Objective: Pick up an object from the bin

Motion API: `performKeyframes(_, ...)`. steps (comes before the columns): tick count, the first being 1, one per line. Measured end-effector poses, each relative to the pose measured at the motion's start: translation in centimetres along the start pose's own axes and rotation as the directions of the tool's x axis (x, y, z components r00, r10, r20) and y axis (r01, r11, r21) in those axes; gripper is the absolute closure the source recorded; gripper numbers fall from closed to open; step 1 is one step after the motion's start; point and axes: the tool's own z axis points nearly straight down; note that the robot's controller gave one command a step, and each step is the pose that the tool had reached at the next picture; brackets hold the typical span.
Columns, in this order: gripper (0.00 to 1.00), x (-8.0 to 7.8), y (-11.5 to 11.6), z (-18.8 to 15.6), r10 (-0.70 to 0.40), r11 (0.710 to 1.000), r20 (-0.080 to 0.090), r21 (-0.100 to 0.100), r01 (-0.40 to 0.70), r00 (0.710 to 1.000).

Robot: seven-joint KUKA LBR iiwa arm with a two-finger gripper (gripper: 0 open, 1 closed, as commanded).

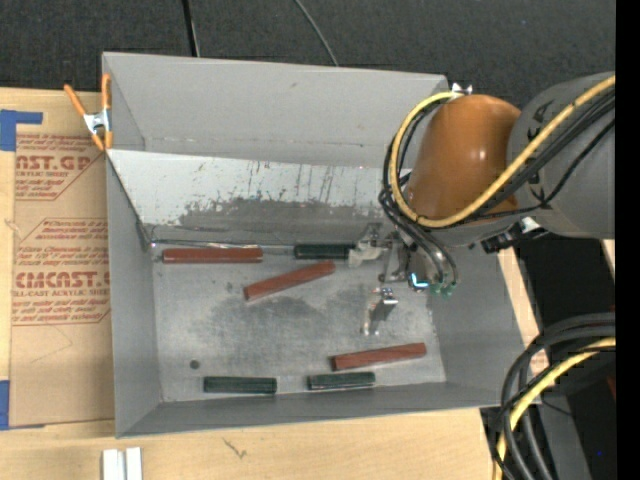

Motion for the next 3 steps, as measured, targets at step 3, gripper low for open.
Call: performKeyframes(3, 0.00, -2.2, 0.8, -1.4, -0.199, 0.980, 0.011, 0.002, 0.199, 0.980)
